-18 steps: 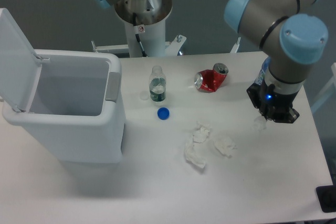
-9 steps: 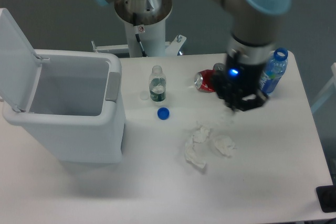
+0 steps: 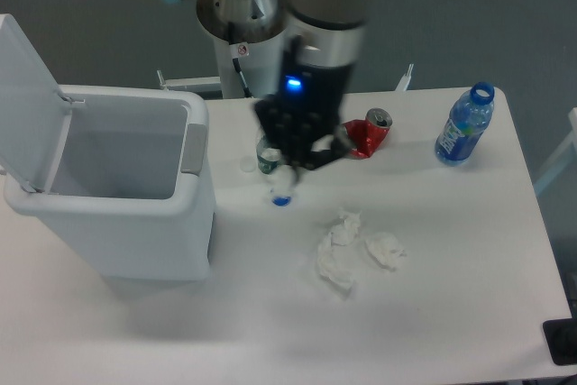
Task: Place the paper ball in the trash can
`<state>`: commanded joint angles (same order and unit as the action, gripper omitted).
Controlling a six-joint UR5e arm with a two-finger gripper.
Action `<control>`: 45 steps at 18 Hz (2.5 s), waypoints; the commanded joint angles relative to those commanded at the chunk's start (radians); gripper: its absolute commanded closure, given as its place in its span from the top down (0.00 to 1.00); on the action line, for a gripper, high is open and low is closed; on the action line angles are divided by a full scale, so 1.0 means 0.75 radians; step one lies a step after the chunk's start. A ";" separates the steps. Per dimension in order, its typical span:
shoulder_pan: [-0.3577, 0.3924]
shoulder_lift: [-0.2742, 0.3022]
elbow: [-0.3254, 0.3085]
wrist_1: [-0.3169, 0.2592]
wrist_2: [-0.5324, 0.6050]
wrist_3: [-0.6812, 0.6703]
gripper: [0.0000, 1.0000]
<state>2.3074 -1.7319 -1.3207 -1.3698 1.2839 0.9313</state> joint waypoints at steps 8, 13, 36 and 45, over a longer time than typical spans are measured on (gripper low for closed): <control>-0.150 0.039 -0.041 0.002 -0.004 -0.039 0.47; -0.158 0.076 -0.106 0.067 -0.002 -0.049 1.00; 0.499 -0.112 -0.203 0.254 0.039 0.333 1.00; 0.529 -0.368 -0.111 0.194 0.390 0.587 1.00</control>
<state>2.7044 -2.0078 -1.4037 -1.2241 1.5766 1.3713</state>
